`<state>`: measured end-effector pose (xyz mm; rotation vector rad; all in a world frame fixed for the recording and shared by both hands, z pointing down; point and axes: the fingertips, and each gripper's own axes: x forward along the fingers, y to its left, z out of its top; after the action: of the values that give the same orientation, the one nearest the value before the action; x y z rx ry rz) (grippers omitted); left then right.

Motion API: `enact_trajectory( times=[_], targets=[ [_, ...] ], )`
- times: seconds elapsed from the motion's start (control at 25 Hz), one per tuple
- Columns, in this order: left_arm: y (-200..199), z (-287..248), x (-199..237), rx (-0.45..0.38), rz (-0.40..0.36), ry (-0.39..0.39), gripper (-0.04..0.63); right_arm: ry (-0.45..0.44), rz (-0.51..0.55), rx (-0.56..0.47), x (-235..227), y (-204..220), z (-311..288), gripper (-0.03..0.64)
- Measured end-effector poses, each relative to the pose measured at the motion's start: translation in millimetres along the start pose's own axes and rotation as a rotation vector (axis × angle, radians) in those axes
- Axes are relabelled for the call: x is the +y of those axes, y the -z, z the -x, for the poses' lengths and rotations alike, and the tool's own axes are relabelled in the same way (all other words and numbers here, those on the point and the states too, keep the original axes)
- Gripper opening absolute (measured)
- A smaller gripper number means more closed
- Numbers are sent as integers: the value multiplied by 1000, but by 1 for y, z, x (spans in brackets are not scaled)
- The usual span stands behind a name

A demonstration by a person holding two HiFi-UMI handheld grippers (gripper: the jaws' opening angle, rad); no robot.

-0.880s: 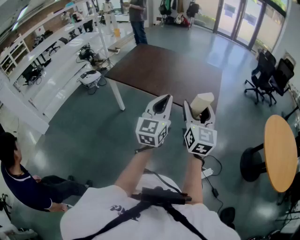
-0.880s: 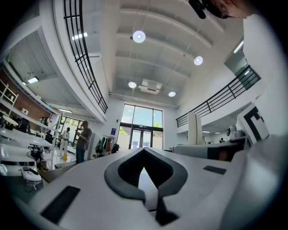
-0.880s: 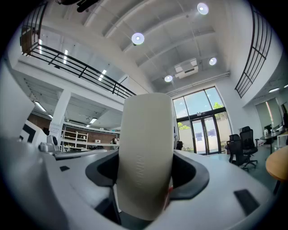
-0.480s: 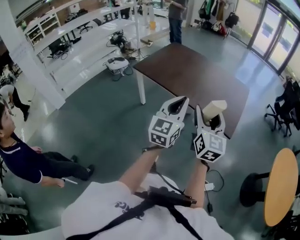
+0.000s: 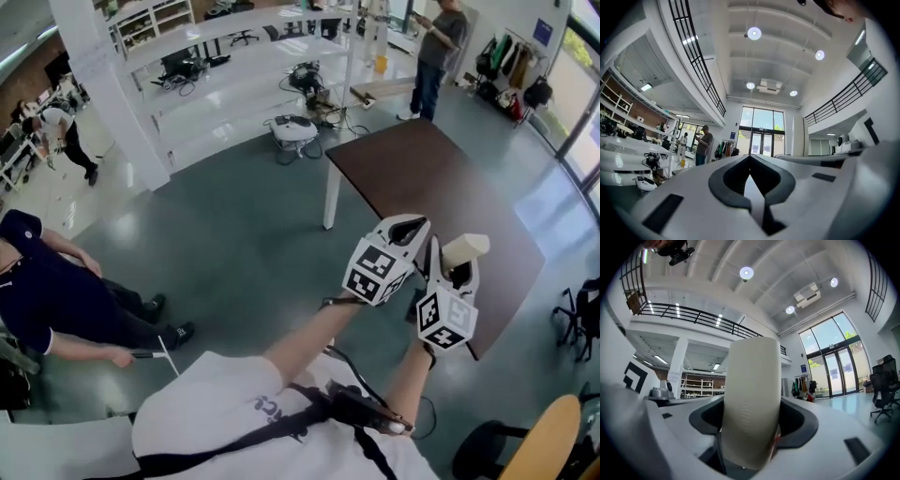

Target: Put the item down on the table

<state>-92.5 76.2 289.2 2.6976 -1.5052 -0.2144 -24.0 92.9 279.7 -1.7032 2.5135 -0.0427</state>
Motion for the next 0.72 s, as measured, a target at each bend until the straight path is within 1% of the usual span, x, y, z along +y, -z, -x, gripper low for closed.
enact_trajectory(
  times=[0.08,0.16,0.32,0.44,0.52,0.64,0.72],
  targets=[
    [5,-18,17,-2,17,-13,13,-13,4,13,-4,9,-23,328],
    [12,-38,28,-6,35,-6,13,-4,11,23,-16,17,-41,328],
    [25,-75,44,-2,57,35,14,53,15,31,-42,24,-73,328],
    [35,-111,55,19,75,81,12,109,19,48,-66,31,-97,328],
    [39,-130,49,33,90,116,13,154,12,59,-87,32,-99,328],
    [41,-155,25,40,115,172,12,222,15,74,-124,26,-94,328],
    [46,-175,13,46,119,204,12,249,16,78,-148,25,-100,328]
  ],
)
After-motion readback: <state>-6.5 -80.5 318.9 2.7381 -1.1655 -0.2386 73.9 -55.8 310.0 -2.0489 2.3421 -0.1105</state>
